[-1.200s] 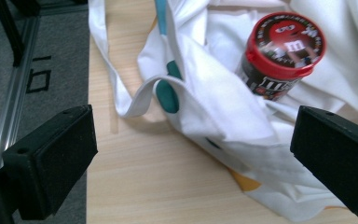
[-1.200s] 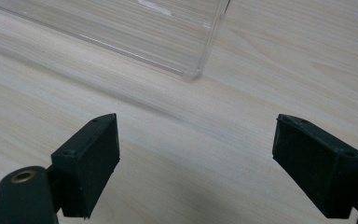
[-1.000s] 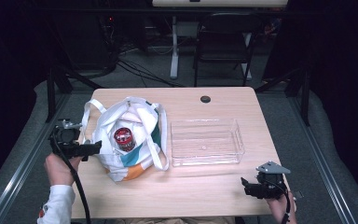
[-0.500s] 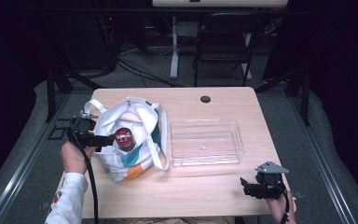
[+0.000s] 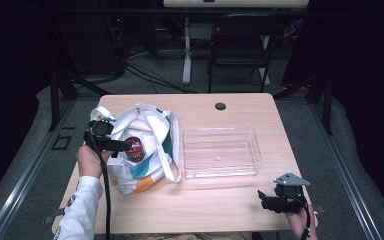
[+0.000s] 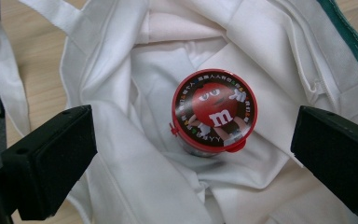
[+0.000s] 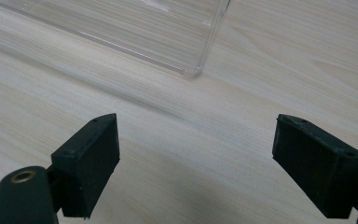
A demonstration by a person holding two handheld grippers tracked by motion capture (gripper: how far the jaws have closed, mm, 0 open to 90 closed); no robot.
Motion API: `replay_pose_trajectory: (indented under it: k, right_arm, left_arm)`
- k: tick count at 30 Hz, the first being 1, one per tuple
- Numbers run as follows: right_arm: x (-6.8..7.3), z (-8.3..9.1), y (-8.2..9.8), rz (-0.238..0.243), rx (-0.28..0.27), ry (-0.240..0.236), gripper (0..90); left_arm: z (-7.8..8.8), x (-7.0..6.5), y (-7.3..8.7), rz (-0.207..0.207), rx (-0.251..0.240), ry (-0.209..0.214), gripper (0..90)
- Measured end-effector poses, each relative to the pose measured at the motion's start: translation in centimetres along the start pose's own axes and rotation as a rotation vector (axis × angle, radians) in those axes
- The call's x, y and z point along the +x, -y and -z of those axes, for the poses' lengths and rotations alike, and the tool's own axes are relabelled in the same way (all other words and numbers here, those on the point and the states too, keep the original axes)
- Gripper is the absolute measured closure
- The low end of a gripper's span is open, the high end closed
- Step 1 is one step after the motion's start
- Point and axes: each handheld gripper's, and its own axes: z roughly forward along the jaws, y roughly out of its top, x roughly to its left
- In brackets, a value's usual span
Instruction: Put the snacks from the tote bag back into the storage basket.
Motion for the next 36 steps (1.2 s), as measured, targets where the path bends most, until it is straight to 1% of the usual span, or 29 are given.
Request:
replay_pose_trajectory:
  k: [3,5,7,11,13,16,17,18,20,24,33,36]
  right_arm:
    - [0.0,0.0,0.0,-0.001,-0.001,0.002,14.3]
    - [0.0,0.0,0.0,-0.002,-0.001,0.002,14.3]
    - [0.0,0.0,0.0,-0.003,0.000,0.003,14.3]
    - [0.0,0.1,0.0,-0.001,-0.002,0.002,14.4]
    - [-0.1,0.1,0.0,-0.001,-0.005,-0.001,14.3]
    - [0.0,0.1,0.0,-0.001,-0.003,-0.002,14.3]
    - [0.0,0.1,0.0,0.001,-0.001,0.001,14.4]
    - [0.0,0.1,0.0,0.001,0.000,0.000,14.3]
    - [0.0,0.1,0.0,0.000,-0.001,0.002,14.3]
    - [-0.1,0.1,0.0,0.000,-0.006,-0.004,14.3]
    - [-0.1,0.1,0.0,0.000,-0.007,-0.005,14.3]
    - [-0.1,0.1,0.0,0.002,-0.006,-0.007,14.3]
  left_arm:
    - [-0.9,-0.1,-0.4,-0.001,0.026,0.017,0.2]
    - [-1.4,-0.2,-0.6,-0.005,0.040,0.017,0.1]
    - [-2.0,-0.2,-0.8,-0.009,0.064,0.031,0.2]
    - [-2.9,-0.3,-1.2,-0.015,0.093,0.042,0.2]
    - [-3.3,-0.4,-1.2,-0.019,0.097,0.040,0.4]
    - [-3.8,-0.6,-1.5,-0.022,0.115,0.054,0.9]
    - [-3.9,-0.6,-1.5,-0.030,0.118,0.057,1.1]
    - [-4.1,-0.7,-1.6,-0.027,0.121,0.057,1.4]
    - [-4.4,-0.7,-1.7,-0.036,0.138,0.065,1.5]
    - [-4.9,-0.7,-1.8,-0.035,0.156,0.067,2.2]
    - [-5.6,-0.7,-1.9,-0.043,0.190,0.078,7.4]
    - [-5.8,-0.8,-1.9,-0.044,0.197,0.072,8.8]
